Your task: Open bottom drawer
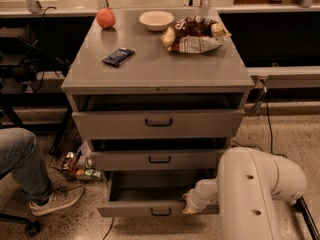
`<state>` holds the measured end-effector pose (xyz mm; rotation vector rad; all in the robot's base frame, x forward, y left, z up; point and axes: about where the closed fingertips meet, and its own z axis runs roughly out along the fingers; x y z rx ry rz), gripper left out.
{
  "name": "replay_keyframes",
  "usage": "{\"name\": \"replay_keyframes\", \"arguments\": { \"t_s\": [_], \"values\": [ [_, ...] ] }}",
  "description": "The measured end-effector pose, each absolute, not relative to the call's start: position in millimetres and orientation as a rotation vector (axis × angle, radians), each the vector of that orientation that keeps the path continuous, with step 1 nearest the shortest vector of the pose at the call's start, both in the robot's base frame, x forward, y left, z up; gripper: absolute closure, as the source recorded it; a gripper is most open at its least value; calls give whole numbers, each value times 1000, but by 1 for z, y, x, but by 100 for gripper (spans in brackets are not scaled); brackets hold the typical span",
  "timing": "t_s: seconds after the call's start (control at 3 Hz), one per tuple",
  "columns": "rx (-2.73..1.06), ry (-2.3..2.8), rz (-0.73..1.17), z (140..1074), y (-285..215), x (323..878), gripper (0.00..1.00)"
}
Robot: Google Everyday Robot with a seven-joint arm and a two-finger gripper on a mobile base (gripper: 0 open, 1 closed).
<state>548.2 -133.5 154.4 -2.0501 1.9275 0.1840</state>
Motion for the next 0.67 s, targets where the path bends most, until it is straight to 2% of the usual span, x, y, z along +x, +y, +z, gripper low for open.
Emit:
{"name": "replay_keyframes", "arguments": {
  "t_s": [0.33, 0.67],
  "values": [
    [-2048, 1948, 191, 161, -140, 529, 100],
    [-2048, 1948, 191, 161, -140, 529, 100]
  ]
}}
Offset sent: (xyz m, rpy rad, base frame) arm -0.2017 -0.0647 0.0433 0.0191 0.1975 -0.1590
